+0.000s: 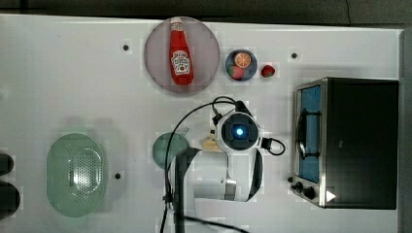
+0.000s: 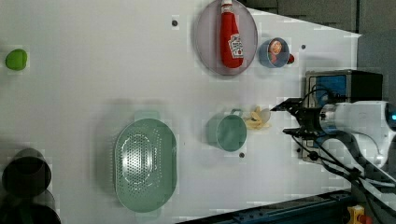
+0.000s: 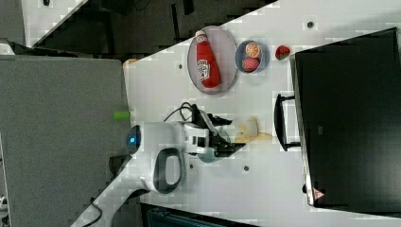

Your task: Pick banana from table and place on oven.

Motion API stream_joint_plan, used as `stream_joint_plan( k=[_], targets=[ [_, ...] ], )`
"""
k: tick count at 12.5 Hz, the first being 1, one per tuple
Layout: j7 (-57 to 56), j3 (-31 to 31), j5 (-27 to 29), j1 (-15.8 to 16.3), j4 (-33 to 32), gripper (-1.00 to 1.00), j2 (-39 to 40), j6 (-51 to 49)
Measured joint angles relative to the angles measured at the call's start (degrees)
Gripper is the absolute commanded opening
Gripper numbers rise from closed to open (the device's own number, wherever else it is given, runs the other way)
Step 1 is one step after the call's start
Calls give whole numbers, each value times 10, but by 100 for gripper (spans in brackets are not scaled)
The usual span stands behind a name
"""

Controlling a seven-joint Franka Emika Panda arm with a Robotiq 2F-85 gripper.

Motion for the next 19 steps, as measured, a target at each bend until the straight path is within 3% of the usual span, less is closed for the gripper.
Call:
stream_joint_plan(
  k=[5,6,9,12,15,19],
  targets=[
    [0,0,-1,3,-6,100,96,122],
    [0,2,7,5,-7,93,113,135],
    [0,3,7,13,-21,18,140,180],
    [0,12,17,1,-22,-47,127,196],
    [0,-2,7,2,-29,-48,104,191],
    [3,16,8,-6,-9,-48,5,58]
  ],
)
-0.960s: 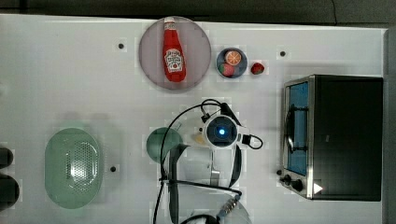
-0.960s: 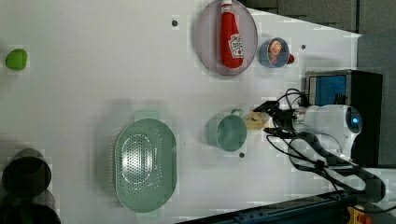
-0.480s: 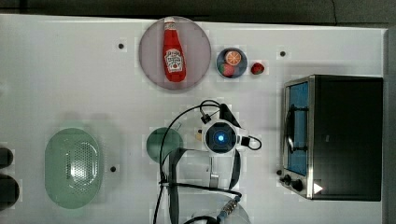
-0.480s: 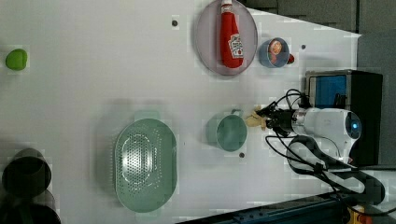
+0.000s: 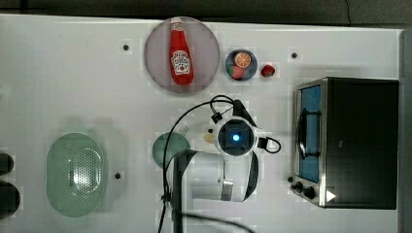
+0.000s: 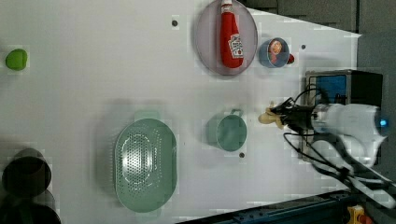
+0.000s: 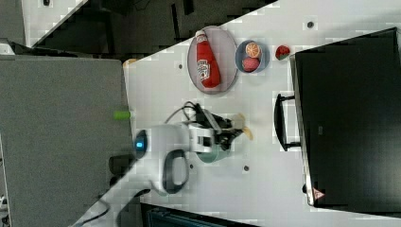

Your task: Pick banana from table and place on oven.

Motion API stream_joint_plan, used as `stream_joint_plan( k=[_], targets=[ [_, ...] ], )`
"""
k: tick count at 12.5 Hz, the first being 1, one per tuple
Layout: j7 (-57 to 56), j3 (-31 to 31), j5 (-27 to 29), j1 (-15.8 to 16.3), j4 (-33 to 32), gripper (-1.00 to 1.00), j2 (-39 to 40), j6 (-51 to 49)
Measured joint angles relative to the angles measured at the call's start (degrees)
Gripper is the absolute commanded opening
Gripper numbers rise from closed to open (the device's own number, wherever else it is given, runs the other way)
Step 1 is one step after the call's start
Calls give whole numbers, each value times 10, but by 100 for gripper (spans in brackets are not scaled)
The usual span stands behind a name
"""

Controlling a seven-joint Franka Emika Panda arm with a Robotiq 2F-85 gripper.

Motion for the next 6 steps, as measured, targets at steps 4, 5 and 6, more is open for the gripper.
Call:
stream_joint_plan(
  k=[4,5,6],
  targets=[
    [2,10,-13,14,81,-48,-178,-247],
    [2,9,-13,21,114,-48,-208,-290],
    [2,12,-8,23,148,-48,-233,-341]
  ],
)
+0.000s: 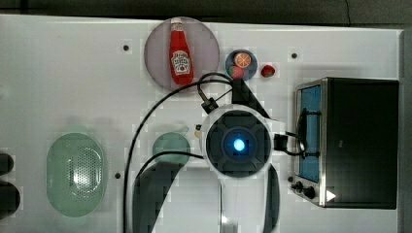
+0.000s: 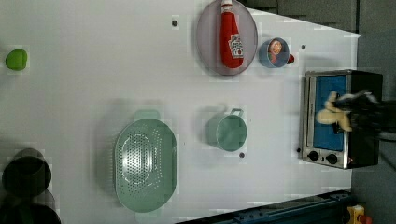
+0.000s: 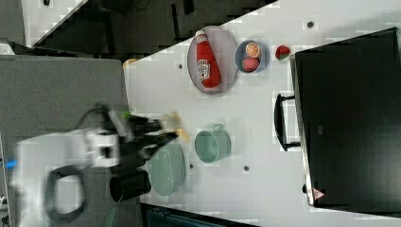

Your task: Pick banana from table and place on oven.

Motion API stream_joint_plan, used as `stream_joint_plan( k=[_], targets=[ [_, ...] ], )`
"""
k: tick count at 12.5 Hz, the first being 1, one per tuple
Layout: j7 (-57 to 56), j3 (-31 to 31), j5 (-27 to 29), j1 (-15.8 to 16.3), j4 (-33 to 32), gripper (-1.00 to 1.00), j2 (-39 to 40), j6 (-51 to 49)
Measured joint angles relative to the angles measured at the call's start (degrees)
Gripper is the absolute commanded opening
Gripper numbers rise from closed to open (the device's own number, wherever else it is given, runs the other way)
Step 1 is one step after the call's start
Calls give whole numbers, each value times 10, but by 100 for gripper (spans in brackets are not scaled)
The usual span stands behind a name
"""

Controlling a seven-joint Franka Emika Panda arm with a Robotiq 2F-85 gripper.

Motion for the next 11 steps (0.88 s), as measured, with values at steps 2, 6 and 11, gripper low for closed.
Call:
stream_joint_plan(
  k=[2,6,11],
  targets=[
    [0,0,10,1,77,-48,-21,-88],
    [-22,-58,2,0,163,-48,3,-139],
    [-180,-187,-20,-26,217,-48,111,-118]
  ],
)
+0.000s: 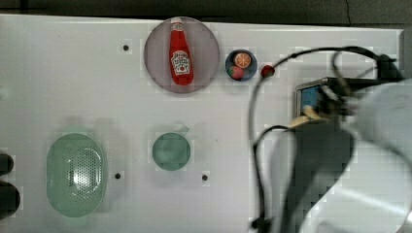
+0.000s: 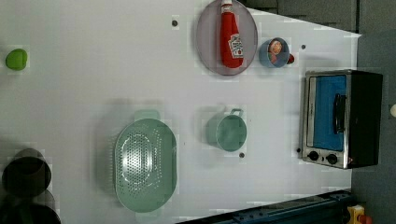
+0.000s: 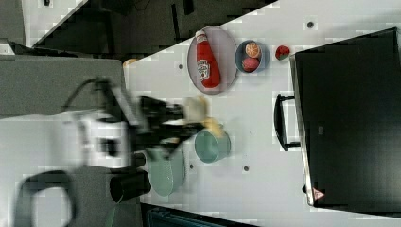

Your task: Pick banana from table and place on oven.

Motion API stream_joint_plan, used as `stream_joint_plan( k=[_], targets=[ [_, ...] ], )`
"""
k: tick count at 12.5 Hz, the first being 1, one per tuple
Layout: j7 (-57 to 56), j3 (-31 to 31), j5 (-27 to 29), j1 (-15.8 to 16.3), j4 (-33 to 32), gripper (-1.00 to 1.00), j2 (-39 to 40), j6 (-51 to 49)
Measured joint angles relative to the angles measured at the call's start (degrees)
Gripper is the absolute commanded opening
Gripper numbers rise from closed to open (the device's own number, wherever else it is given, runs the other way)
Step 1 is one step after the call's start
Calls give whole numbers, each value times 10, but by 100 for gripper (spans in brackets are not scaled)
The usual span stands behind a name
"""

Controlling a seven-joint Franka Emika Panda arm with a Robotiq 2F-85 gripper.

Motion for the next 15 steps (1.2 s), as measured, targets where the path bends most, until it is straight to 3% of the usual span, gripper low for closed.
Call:
stream_joint_plan(
  k=[5,6,8,9,10,15],
  targets=[
    [-163,-124,-5,-33,-3,-48,118,110],
    [-182,-128,11,-44,-12,-48,130,109],
    [-219,-151,97,-47,-10,-48,162,118],
    [-239,-154,105,-51,-11,-48,173,127],
    [-253,-158,95,-52,-12,-39,182,132],
    [-272,-150,96,-55,-17,70,194,130]
  ],
)
